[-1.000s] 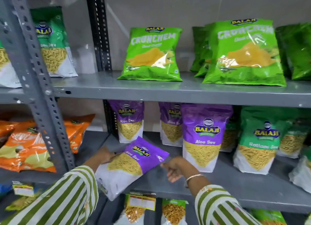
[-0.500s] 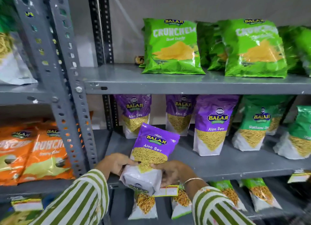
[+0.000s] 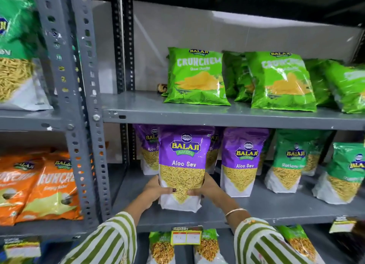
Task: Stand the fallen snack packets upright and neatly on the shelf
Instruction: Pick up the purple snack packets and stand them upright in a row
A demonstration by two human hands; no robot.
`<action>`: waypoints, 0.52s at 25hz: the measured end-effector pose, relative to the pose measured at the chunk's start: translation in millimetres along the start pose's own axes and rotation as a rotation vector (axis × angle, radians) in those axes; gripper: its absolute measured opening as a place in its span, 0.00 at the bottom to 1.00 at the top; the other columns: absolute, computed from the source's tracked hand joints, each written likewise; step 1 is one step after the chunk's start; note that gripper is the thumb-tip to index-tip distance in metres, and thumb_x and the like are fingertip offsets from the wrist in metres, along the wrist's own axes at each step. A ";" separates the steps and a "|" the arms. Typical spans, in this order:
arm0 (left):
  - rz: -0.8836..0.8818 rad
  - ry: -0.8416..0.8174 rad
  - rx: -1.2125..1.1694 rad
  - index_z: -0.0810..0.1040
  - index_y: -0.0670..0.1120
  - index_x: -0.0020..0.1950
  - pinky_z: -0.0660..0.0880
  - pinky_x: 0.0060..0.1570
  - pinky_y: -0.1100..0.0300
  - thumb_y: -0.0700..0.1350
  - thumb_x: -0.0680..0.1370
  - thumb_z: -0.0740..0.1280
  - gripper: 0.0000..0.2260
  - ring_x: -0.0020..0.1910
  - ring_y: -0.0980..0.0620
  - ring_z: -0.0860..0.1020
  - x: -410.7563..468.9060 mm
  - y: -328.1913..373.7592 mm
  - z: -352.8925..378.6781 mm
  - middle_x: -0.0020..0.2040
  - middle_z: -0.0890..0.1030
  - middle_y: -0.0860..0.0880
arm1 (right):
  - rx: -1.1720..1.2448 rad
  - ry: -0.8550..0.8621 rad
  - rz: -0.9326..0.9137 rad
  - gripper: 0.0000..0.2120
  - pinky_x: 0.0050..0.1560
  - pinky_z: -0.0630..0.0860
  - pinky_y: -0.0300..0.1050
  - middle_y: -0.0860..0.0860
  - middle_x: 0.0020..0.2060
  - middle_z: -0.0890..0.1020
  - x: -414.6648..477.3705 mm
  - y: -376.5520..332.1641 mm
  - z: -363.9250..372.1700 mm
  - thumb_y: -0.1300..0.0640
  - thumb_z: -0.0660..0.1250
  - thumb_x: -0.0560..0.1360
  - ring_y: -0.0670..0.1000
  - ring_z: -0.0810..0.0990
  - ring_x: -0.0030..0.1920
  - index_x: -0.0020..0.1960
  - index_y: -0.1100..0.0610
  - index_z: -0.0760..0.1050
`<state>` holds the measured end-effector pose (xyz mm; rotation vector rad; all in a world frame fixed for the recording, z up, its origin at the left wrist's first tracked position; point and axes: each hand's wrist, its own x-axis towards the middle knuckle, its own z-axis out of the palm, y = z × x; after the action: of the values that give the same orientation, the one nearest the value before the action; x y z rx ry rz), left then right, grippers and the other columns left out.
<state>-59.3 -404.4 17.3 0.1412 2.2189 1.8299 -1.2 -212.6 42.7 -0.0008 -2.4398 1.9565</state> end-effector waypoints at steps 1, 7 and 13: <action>0.023 0.006 -0.008 0.72 0.44 0.53 0.76 0.56 0.52 0.34 0.65 0.76 0.21 0.55 0.45 0.78 2.0 0.6 2.6 0.58 0.80 0.41 | 0.000 0.005 -0.013 0.30 0.34 0.76 0.27 0.52 0.48 0.79 2.2 2.2 -3.5 0.79 0.71 0.62 0.38 0.82 0.43 0.58 0.59 0.67; 0.058 -0.003 0.021 0.72 0.41 0.59 0.73 0.63 0.47 0.38 0.62 0.78 0.28 0.59 0.45 0.77 10.8 -0.1 13.0 0.60 0.79 0.43 | -0.039 0.021 -0.013 0.34 0.35 0.77 0.26 0.55 0.52 0.77 14.2 10.4 -18.3 0.79 0.72 0.61 0.45 0.77 0.45 0.60 0.58 0.65; 0.115 0.127 -0.005 0.72 0.42 0.58 0.72 0.64 0.44 0.35 0.57 0.79 0.32 0.61 0.41 0.76 39.0 -4.0 25.6 0.57 0.79 0.39 | -0.147 0.119 -0.063 0.40 0.40 0.73 0.21 0.53 0.52 0.78 44.5 26.3 -26.3 0.75 0.77 0.57 0.33 0.79 0.45 0.65 0.63 0.65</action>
<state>-89.8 -371.5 3.7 0.1583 2.3360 1.9548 -45.6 -180.8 23.3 -0.0397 -2.4677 1.6974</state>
